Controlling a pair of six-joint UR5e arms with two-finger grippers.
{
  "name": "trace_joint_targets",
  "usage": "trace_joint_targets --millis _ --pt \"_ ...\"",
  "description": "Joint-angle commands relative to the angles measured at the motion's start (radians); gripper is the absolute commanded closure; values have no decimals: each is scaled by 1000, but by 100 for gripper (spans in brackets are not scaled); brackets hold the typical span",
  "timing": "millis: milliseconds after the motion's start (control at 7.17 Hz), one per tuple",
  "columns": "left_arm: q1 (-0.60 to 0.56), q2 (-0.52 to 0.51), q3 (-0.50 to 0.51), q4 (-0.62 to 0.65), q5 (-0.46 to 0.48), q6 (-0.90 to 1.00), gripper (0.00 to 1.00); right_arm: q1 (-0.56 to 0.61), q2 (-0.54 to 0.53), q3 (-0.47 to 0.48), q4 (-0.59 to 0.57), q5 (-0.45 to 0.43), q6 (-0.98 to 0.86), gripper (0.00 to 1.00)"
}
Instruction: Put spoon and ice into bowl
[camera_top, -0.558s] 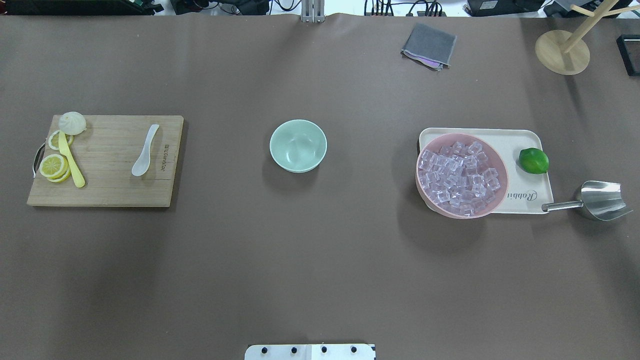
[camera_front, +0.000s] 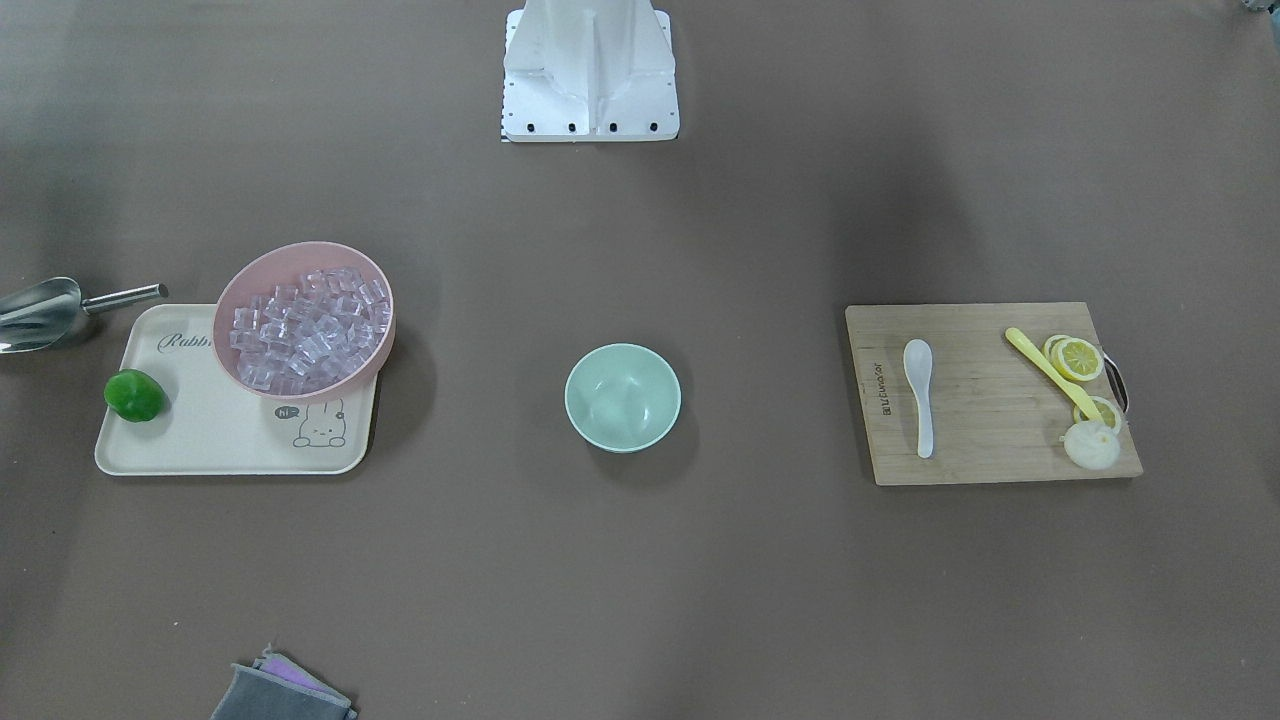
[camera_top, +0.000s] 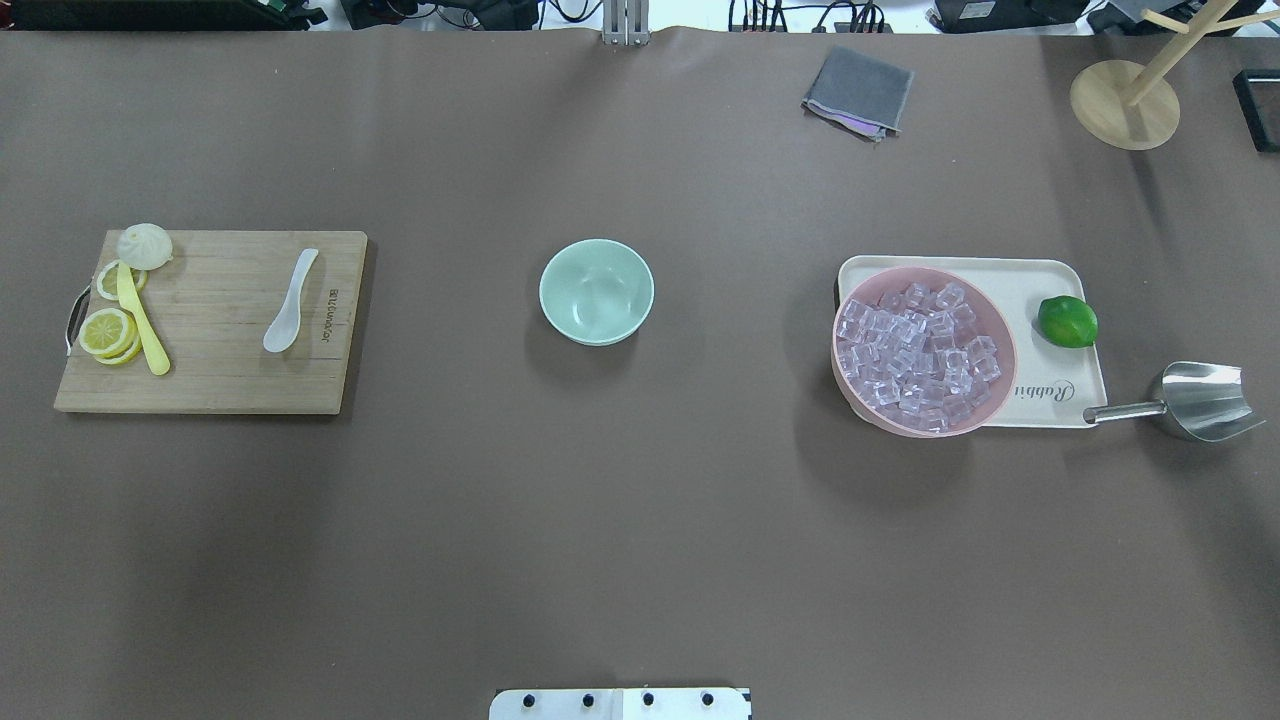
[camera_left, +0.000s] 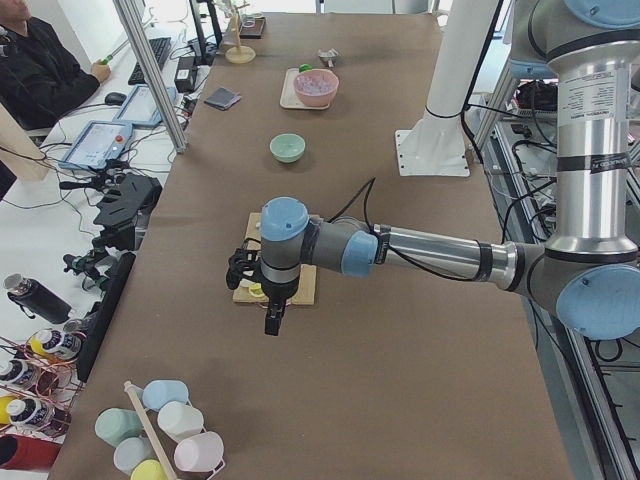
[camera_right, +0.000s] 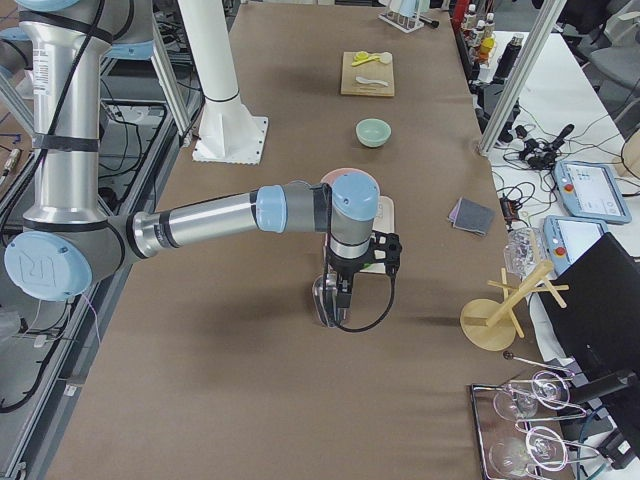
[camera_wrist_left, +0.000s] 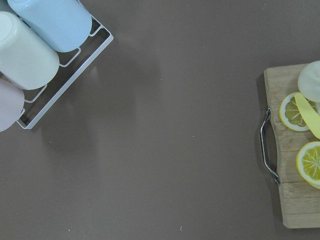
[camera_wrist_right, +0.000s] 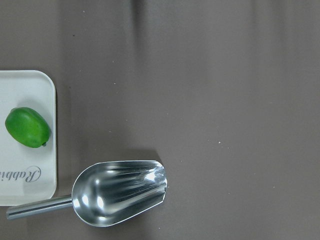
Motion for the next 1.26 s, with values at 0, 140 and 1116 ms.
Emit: trace_joint_targets --millis 0,140,1116 --pt "0 -2 6 -4 -3 0 2 0 0 -1 0 3 1 0" --pt "0 -2 6 -4 -4 0 2 0 0 0 1 4 1 0" --pt "0 -9 3 -2 -23 -13 2 -3 0 2 3 3 1 0"
